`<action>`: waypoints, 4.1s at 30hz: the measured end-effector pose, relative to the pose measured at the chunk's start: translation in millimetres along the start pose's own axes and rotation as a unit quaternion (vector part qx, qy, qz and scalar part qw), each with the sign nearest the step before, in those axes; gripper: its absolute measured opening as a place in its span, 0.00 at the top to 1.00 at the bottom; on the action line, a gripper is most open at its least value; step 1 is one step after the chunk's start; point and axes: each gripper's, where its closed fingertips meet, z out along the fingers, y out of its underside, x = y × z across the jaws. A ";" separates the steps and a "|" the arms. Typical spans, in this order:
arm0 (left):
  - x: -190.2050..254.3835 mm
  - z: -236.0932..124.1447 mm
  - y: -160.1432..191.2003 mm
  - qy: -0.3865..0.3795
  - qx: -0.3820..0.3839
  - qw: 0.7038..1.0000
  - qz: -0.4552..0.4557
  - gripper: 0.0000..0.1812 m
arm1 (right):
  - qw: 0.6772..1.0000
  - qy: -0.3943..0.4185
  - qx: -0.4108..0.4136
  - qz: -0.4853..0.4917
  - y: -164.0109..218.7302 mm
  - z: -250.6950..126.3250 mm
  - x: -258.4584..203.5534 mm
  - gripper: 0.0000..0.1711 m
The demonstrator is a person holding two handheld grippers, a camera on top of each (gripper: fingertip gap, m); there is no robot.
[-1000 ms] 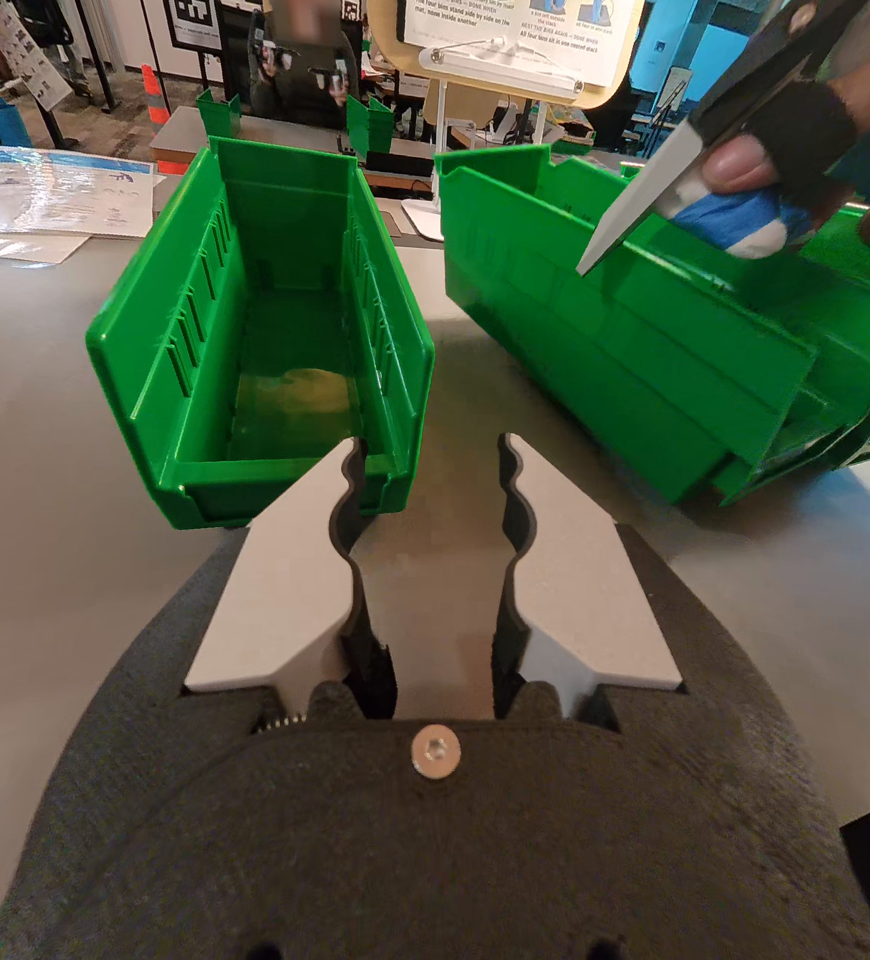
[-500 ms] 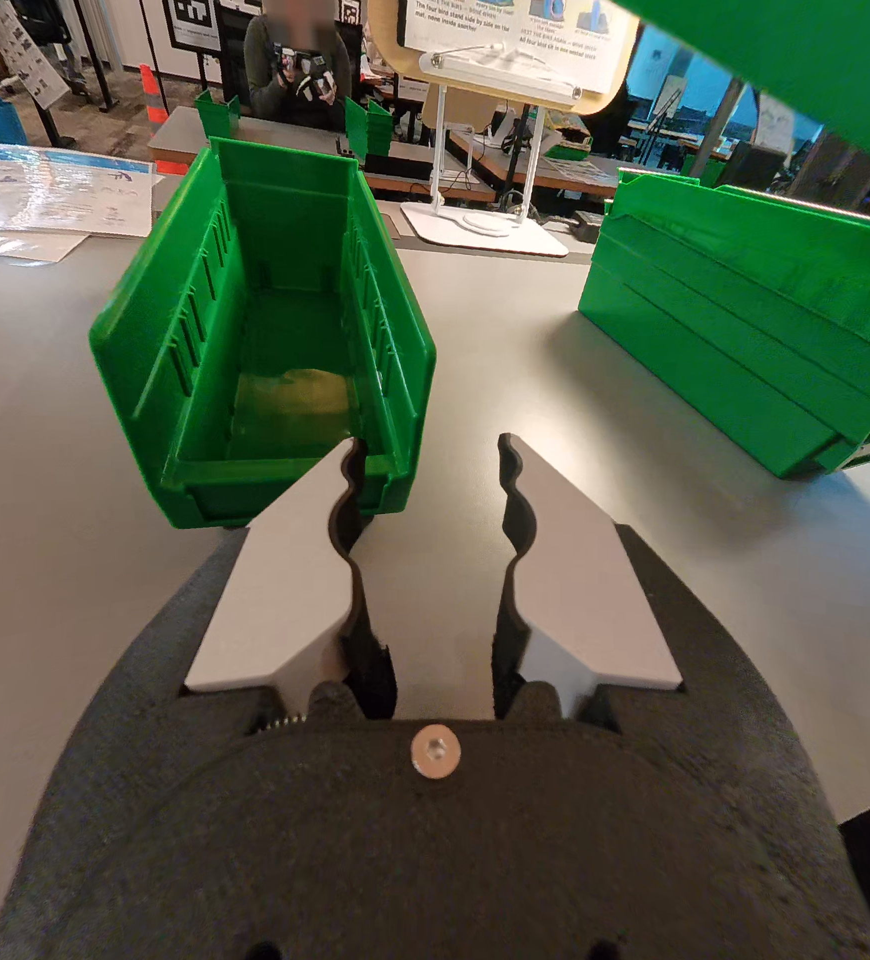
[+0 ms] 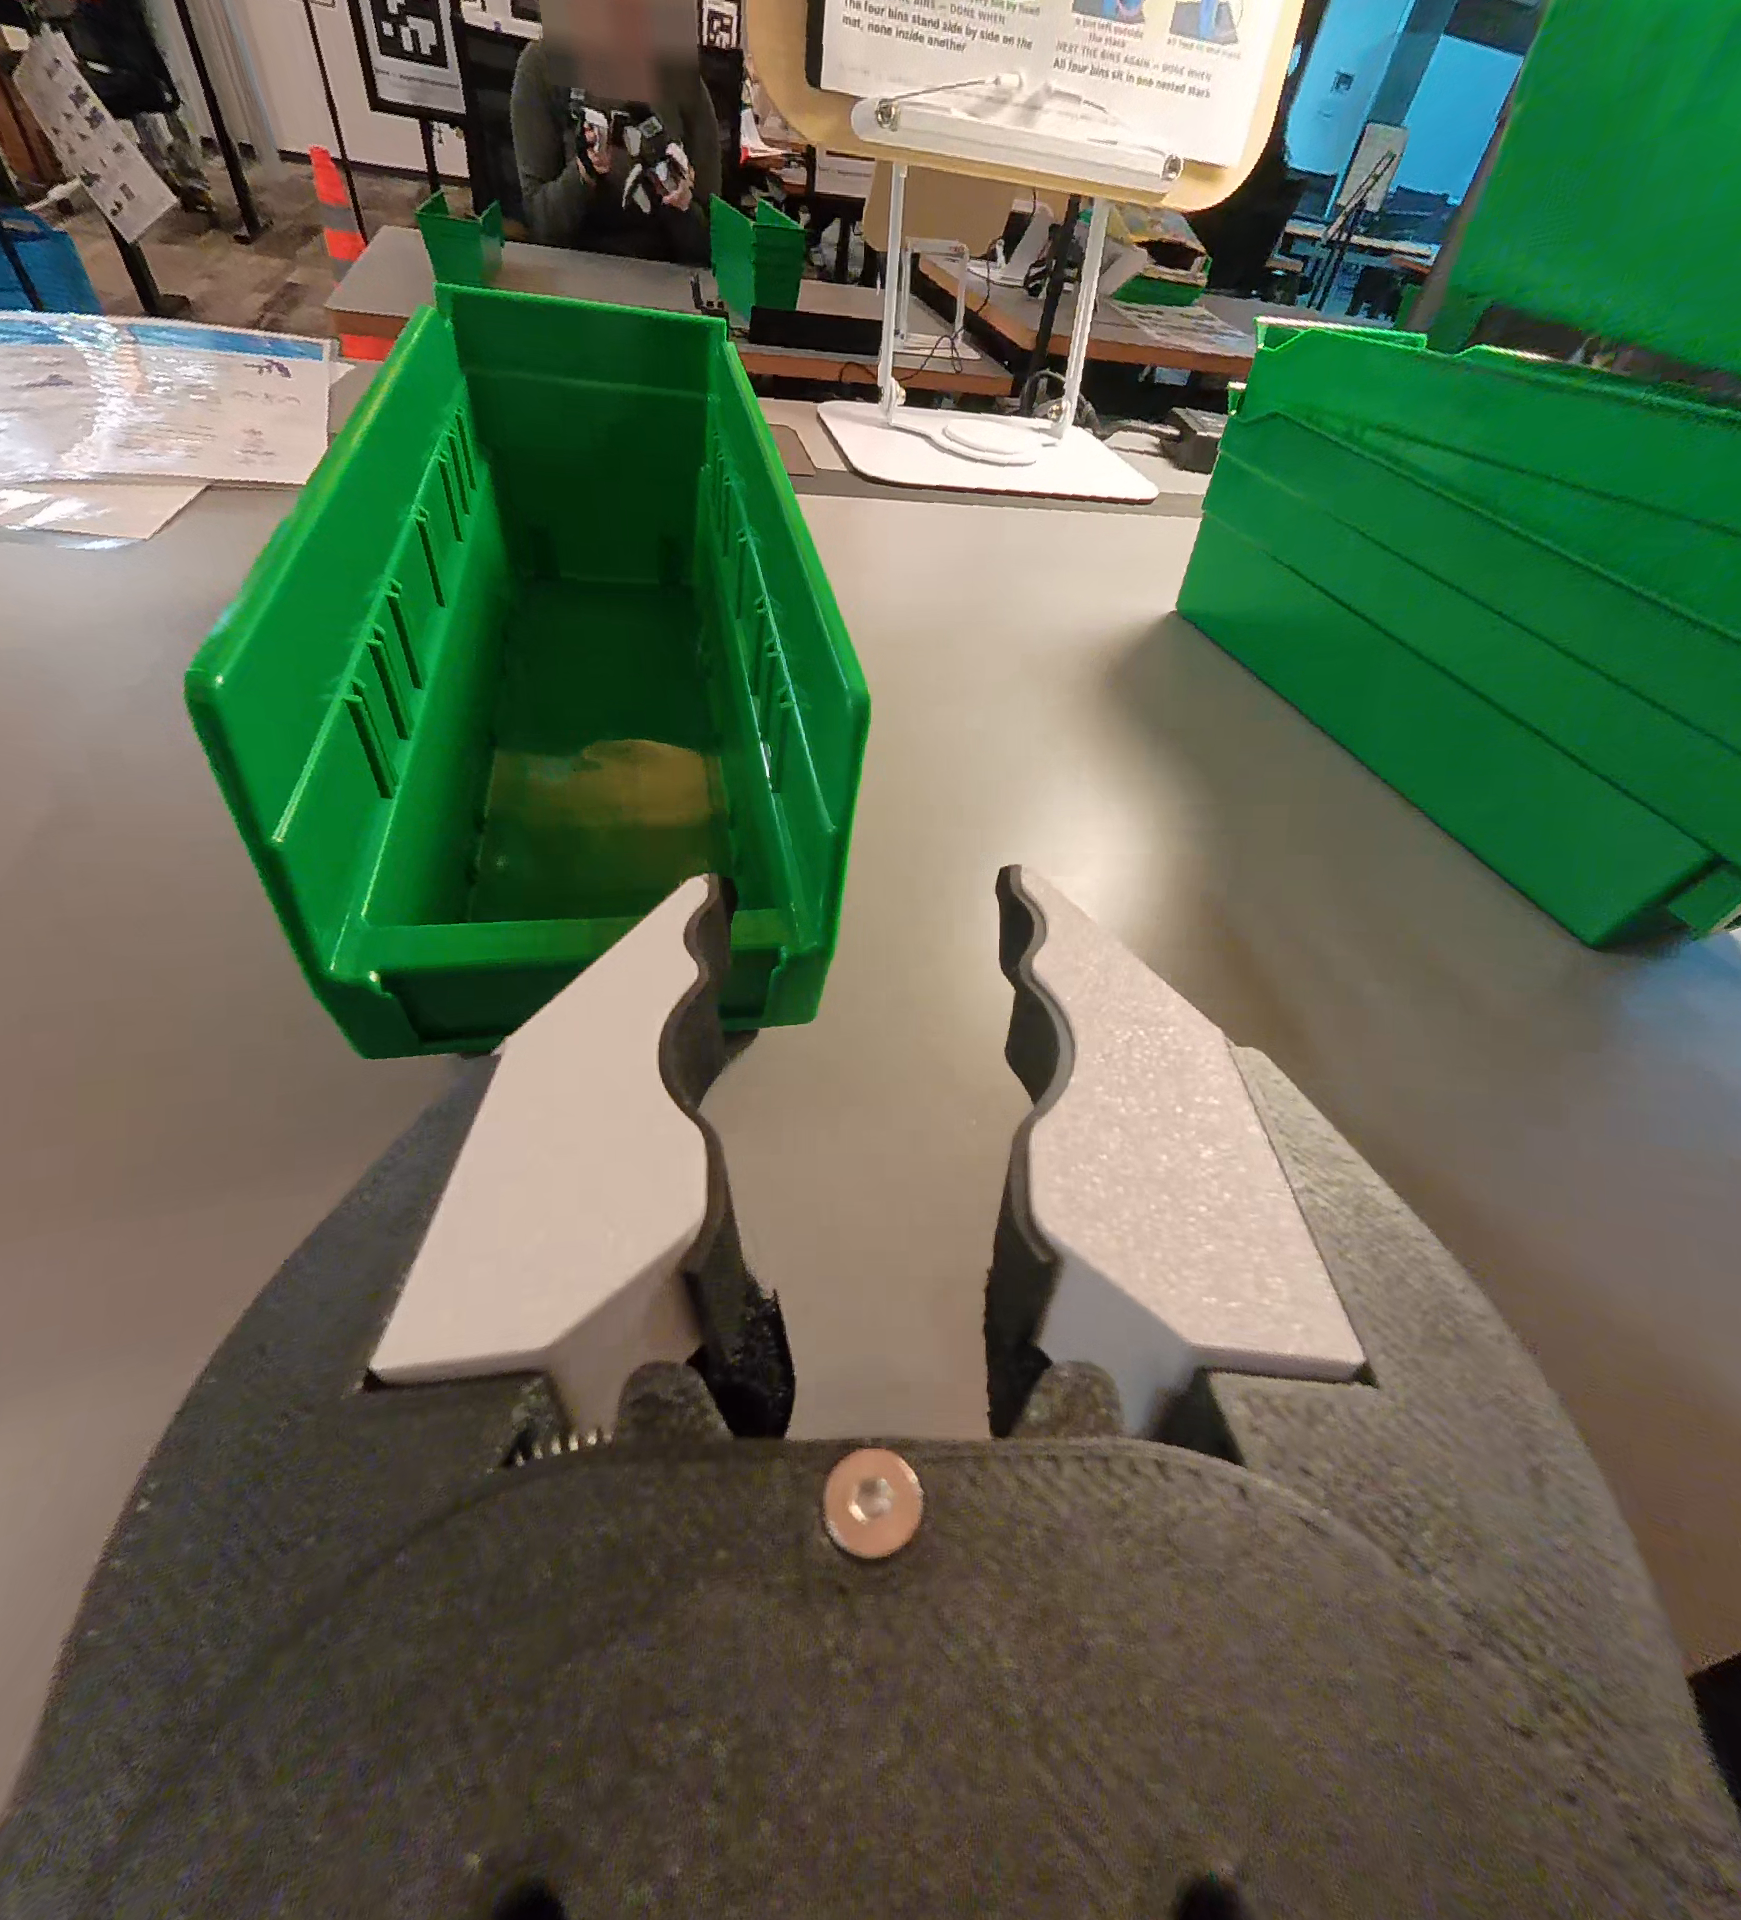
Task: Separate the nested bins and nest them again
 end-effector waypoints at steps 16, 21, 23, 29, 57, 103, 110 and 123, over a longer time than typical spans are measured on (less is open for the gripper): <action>0.7 -0.5 -0.2 0.015 0.001 1.000 -0.017 0.71 | 0.999 0.024 -0.047 -0.001 -32.1 48.4 -26.2 0.36; 0.7 -0.2 0.2 0.017 -0.001 1.000 -0.020 0.71 | 0.999 0.007 -0.042 0.020 -31.0 66.8 -15.8 0.36; 0.8 0.1 0.4 0.018 -0.002 1.000 -0.020 0.71 | 0.999 -0.003 -0.040 0.027 -28.4 74.0 -11.7 0.36; 0.6 0.6 0.9 0.018 -0.004 1.000 -0.021 0.71 | 0.998 -0.027 -0.037 0.035 -18.7 90.7 -5.3 0.35; 1.2 -0.3 -0.3 0.017 0.000 1.000 -0.017 0.70 | 0.973 -0.100 0.131 -0.159 -12.5 50.7 -184.2 0.28; -0.3 -0.9 -0.4 0.013 0.001 1.000 -0.019 0.68 | 0.963 -0.065 0.226 -0.130 102.3 208.8 -185.0 0.31; -0.3 -0.8 -0.3 0.012 0.001 1.000 -0.019 0.68 | 0.964 -0.060 0.229 -0.124 103.7 210.4 -181.1 0.31; 9.5 -9.6 -12.3 0.056 0.049 0.995 -0.073 0.64 | 0.962 0.009 0.245 -0.121 88.8 212.4 -167.9 0.31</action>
